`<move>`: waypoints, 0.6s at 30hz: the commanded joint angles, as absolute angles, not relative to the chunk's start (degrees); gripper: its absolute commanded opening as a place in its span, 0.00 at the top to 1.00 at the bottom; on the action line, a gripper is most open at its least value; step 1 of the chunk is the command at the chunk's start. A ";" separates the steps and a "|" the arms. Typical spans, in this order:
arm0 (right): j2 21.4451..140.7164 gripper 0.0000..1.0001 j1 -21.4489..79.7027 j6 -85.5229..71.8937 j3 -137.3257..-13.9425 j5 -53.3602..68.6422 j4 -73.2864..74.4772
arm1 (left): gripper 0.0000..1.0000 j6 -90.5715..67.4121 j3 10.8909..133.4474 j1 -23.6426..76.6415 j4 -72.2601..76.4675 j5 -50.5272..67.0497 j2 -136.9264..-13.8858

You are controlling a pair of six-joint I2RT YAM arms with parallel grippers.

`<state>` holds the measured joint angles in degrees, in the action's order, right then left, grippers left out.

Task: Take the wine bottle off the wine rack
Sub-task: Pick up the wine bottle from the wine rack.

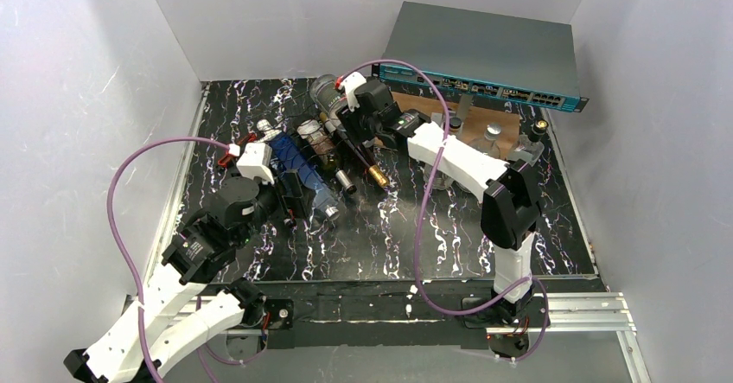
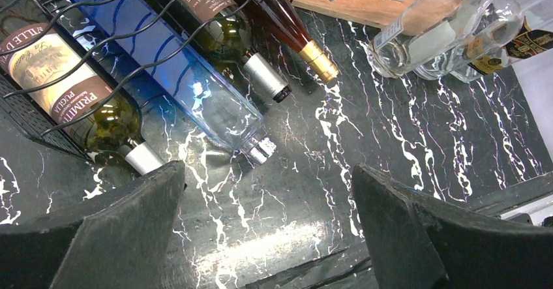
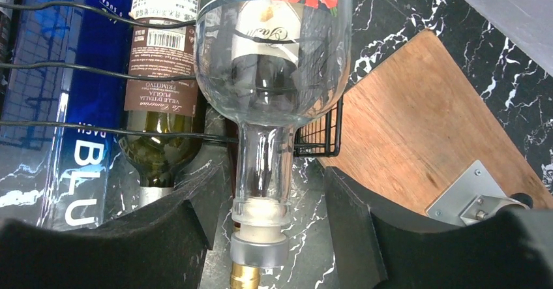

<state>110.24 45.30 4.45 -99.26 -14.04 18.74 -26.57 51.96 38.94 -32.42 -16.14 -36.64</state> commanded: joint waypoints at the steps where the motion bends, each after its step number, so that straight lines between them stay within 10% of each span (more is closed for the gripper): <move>1: 111.00 0.34 45.13 3.85 -98.80 -12.86 15.26 | 0.01 -25.93 51.25 38.61 -32.61 -17.62 -36.91; 18: 113.61 0.47 44.72 2.97 -98.14 -13.17 11.45 | 0.01 -25.93 50.10 38.69 -32.17 -18.19 -36.65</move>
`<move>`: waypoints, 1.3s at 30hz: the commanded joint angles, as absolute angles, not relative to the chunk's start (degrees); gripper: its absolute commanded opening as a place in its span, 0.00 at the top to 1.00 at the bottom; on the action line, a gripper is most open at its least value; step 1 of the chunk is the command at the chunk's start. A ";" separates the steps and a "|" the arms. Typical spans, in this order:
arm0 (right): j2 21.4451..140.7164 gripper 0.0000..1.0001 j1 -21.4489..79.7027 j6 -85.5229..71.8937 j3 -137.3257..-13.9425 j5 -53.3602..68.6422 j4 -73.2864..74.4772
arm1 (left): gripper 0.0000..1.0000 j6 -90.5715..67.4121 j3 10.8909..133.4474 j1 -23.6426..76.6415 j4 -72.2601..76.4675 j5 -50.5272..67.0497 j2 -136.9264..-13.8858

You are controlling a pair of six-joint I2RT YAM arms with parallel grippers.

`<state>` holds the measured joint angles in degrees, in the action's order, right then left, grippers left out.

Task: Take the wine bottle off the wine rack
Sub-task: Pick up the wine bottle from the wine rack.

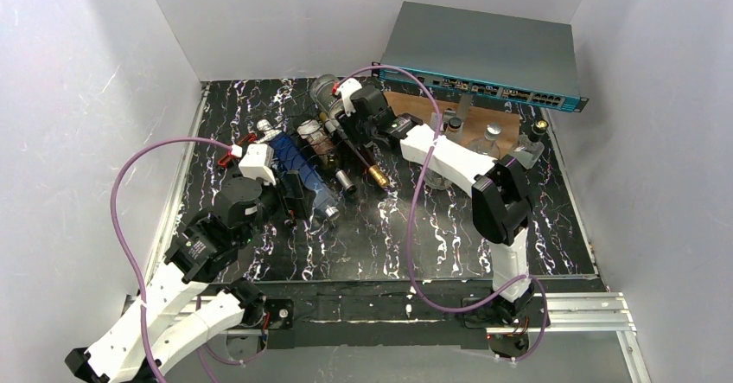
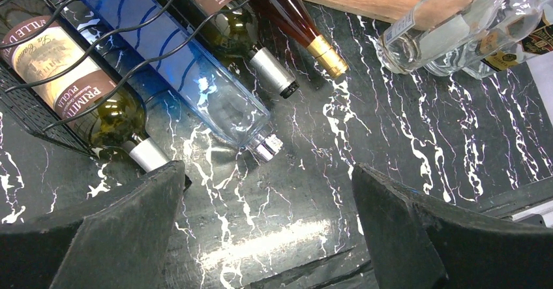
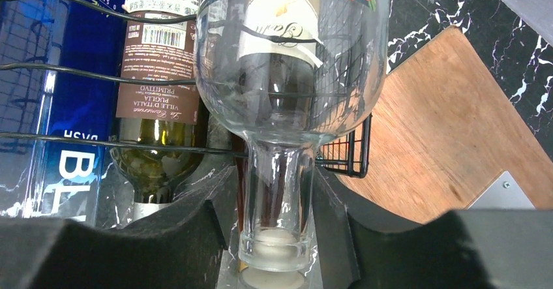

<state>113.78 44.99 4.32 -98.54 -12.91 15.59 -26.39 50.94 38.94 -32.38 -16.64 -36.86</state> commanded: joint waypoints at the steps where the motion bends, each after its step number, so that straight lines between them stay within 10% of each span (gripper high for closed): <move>1: 113.58 0.47 44.71 2.85 -97.97 -13.23 11.04 | 0.01 -25.85 50.04 38.65 -32.17 -18.24 -36.61; 39: 114.74 0.50 43.86 0.96 -95.61 -14.46 6.06 | 0.01 -25.84 49.92 38.59 -32.08 -18.46 -36.51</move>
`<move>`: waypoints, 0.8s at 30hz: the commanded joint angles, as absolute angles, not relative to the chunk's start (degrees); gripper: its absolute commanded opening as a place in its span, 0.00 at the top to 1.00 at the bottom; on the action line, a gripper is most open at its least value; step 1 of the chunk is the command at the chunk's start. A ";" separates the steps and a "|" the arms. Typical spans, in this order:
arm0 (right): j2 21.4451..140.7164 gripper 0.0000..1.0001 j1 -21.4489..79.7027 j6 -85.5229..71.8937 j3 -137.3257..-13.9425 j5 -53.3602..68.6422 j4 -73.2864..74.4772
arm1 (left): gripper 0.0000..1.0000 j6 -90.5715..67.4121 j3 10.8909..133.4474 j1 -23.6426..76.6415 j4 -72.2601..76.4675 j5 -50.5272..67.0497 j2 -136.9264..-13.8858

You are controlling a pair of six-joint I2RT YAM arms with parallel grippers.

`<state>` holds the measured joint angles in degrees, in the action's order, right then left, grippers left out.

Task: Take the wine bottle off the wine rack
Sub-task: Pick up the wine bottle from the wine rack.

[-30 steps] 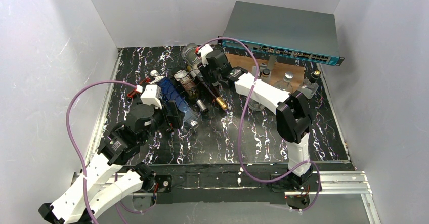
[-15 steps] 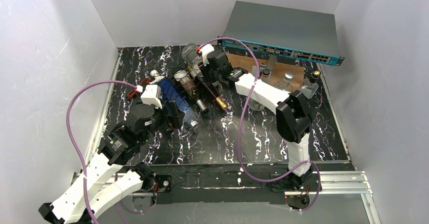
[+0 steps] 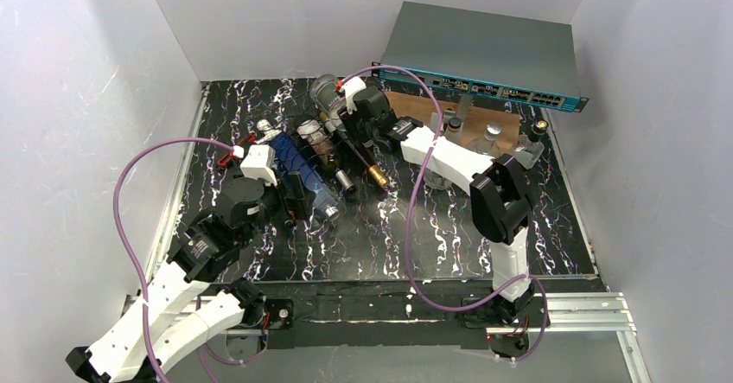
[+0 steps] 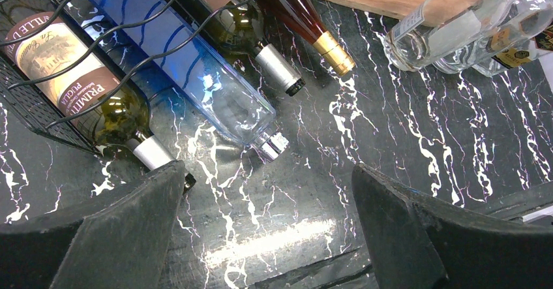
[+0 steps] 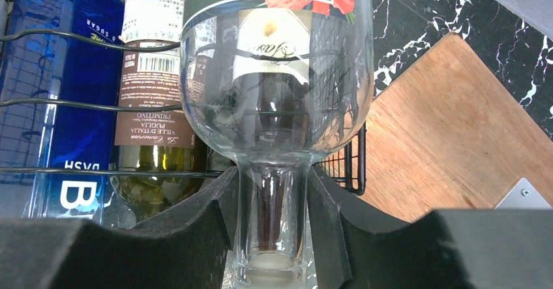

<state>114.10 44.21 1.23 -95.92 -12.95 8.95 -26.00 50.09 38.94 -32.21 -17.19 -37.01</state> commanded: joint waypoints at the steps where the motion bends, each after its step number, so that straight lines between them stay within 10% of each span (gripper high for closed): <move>1: 114.78 0.50 43.85 1.01 -95.58 -14.57 6.06 | 0.01 -25.84 49.92 38.65 -32.08 -18.45 -36.48; 9: 114.70 0.53 43.85 1.05 -95.71 -14.09 6.11 | 0.01 -26.02 49.92 38.63 -32.17 -18.37 -36.47; 24: 111.64 0.99 43.70 1.95 -95.95 -12.61 6.07 | 0.01 -25.93 50.61 38.60 -32.26 -18.11 -36.65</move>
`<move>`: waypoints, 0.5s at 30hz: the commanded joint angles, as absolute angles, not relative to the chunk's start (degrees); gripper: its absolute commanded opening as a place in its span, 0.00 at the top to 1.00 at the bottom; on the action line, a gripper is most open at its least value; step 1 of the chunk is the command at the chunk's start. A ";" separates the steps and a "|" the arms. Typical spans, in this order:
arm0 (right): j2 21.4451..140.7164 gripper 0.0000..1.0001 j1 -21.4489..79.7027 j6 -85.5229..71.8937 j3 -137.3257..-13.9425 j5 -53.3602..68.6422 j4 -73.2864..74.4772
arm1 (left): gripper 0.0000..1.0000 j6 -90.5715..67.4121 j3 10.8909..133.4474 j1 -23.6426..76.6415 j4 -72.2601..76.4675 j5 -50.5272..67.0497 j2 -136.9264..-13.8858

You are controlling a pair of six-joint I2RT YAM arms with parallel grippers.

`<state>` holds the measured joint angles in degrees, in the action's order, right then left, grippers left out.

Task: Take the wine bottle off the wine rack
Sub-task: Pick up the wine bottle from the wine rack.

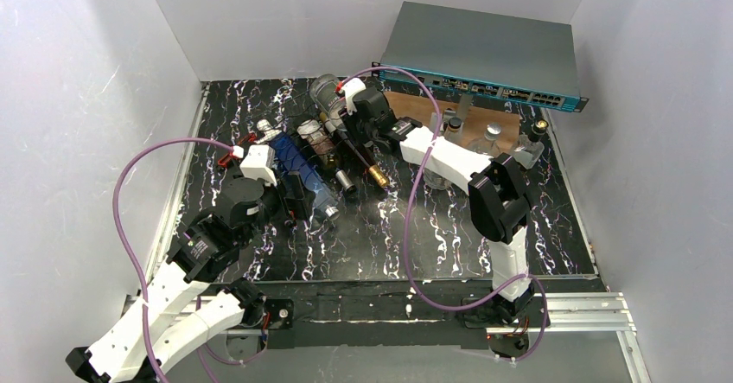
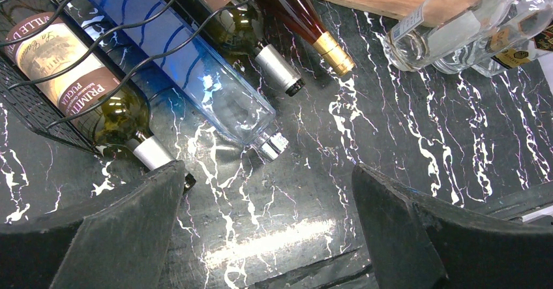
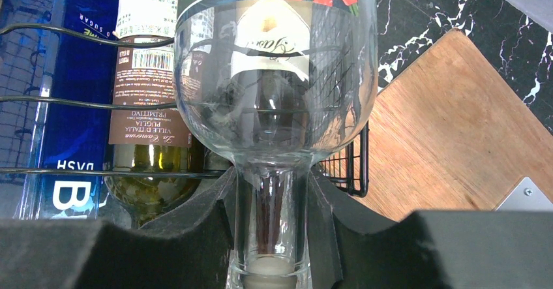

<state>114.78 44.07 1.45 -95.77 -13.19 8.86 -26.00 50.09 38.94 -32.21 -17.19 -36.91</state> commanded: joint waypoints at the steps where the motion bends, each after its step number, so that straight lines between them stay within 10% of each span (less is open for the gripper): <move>1: 111.17 0.99 43.72 2.21 -96.12 -12.57 6.11 | 0.01 -25.97 50.68 38.66 -32.26 -18.11 -36.72; 15: 106.49 0.99 43.63 3.31 -98.44 -10.90 8.14 | 0.01 -26.88 50.38 38.64 -32.17 -17.42 -36.17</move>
<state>112.95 43.88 1.96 -95.77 -11.99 12.21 -26.24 50.09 38.94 -32.21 -17.12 -36.88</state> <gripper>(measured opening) 0.451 0.992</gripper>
